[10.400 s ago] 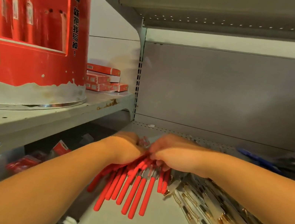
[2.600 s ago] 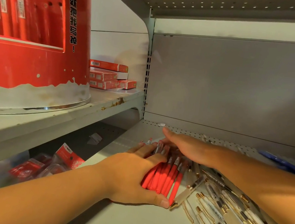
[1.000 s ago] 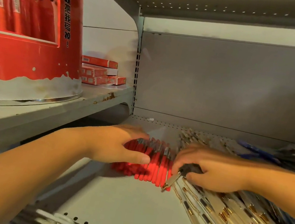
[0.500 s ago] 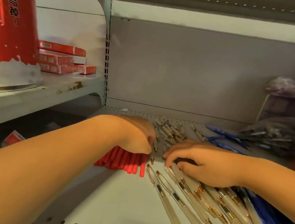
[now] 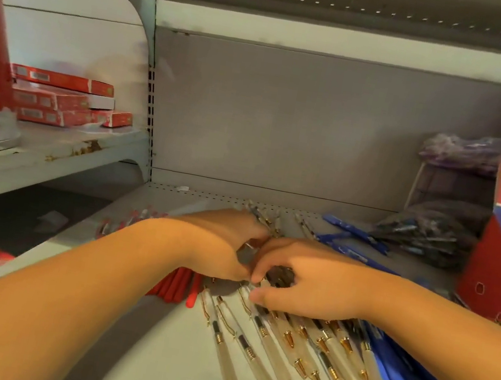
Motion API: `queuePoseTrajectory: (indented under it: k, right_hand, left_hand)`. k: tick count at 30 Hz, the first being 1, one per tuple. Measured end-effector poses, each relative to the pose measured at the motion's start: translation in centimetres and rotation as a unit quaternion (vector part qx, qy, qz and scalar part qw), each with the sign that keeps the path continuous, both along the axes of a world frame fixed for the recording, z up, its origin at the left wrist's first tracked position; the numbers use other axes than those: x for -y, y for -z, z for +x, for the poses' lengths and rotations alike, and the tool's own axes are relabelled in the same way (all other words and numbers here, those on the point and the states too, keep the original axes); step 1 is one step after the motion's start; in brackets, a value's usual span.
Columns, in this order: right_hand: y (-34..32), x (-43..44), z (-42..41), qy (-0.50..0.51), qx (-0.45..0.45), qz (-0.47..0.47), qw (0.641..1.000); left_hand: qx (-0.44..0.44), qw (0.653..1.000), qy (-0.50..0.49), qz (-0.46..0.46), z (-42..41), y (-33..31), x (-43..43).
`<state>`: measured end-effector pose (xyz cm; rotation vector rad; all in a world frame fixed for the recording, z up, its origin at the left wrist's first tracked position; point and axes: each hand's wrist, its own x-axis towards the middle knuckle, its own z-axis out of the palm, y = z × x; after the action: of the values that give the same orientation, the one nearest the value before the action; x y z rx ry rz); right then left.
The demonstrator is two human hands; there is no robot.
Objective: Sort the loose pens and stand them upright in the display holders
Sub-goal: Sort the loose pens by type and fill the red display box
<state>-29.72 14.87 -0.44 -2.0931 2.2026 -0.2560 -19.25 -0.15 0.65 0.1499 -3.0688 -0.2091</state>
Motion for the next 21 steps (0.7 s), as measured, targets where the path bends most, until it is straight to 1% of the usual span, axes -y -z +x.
queuePoseTrajectory:
  k: [3,6,9,11,13,16,17,19,21]
  right_hand:
    - [0.0,-0.1,0.4,0.025,0.025,0.001,0.999]
    - [-0.2,0.0,0.7,0.074,0.056,-0.014,0.996]
    - [-0.7,0.2,0.3,0.126,0.062,-0.048,0.989]
    - [-1.1,0.2,-0.4,0.155,0.1,-0.074,0.98]
    - [-1.6,-0.1,-1.2,0.166,0.144,-0.092,0.971]
    - [-2.1,-0.5,-1.8,0.149,0.225,-0.067,0.961]
    - [-2.2,-0.7,-1.8,0.142,0.229,-0.047,0.962]
    - [-2.4,-0.9,-1.4,0.127,0.207,-0.006,0.97]
    - [-2.9,-1.2,-0.6,0.117,0.134,0.051,0.983]
  left_hand:
    - [-0.015,0.999,0.008,0.044,-0.1,0.7,0.6]
    - [0.012,0.995,-0.005,0.095,-0.3,1.6,1.1]
    - [0.007,0.997,-0.006,0.072,-0.4,1.9,1.8]
    - [-0.024,0.997,-0.016,0.072,-0.4,1.8,2.3]
    - [-0.07,0.993,-0.027,0.094,-0.5,1.8,2.5]
    - [-0.125,0.984,-0.023,0.124,-0.4,1.6,2.6]
    - [-0.128,0.984,-0.016,0.124,-0.4,1.6,2.6]
    - [-0.113,0.988,0.0,0.103,-0.3,1.6,2.6]
    - [-0.079,0.994,0.01,0.077,-0.1,1.6,2.8]
